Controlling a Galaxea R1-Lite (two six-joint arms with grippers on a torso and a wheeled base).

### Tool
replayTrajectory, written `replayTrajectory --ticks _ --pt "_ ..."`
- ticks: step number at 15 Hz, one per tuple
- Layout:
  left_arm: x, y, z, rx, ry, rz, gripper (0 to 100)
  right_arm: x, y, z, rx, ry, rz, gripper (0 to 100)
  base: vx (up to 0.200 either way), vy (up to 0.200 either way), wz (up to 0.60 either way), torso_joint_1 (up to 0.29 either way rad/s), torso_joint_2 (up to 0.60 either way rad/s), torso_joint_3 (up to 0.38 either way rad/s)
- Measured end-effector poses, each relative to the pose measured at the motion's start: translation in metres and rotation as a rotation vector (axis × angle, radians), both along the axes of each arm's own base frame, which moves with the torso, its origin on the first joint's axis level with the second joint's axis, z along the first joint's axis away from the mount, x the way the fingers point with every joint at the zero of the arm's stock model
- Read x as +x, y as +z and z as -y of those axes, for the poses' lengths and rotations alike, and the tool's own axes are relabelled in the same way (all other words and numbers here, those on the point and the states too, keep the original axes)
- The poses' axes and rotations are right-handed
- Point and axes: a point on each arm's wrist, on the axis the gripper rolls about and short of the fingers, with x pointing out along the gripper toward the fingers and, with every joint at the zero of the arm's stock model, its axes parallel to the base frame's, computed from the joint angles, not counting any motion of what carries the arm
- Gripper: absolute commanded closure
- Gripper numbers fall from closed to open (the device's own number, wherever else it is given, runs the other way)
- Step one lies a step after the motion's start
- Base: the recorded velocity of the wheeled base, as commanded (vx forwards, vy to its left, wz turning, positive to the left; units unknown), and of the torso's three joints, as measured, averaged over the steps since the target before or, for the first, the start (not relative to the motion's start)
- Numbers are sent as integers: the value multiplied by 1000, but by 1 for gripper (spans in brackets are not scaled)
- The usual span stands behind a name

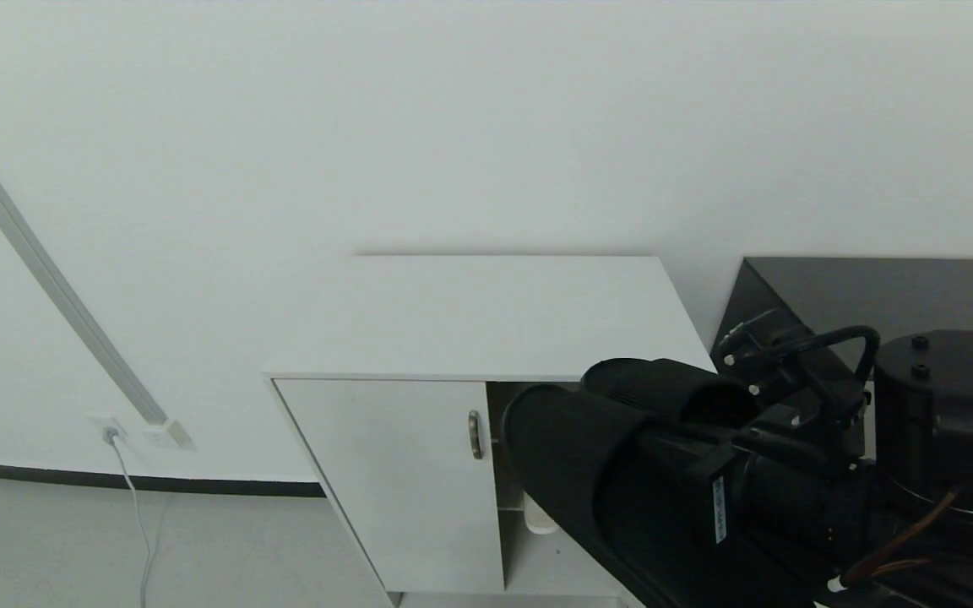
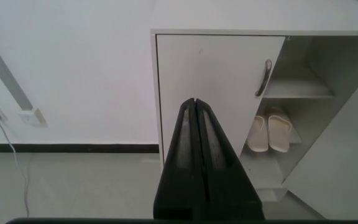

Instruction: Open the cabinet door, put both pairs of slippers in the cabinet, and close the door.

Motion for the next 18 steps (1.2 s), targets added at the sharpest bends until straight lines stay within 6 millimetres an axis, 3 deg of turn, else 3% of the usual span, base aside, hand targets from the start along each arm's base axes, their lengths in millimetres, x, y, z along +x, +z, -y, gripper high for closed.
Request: replayTrajectory --ticks 18 --pt "0 0 0 1 0 0 100 -1 -2 0 5 7 4 100 0 0 -33 1 0 0"
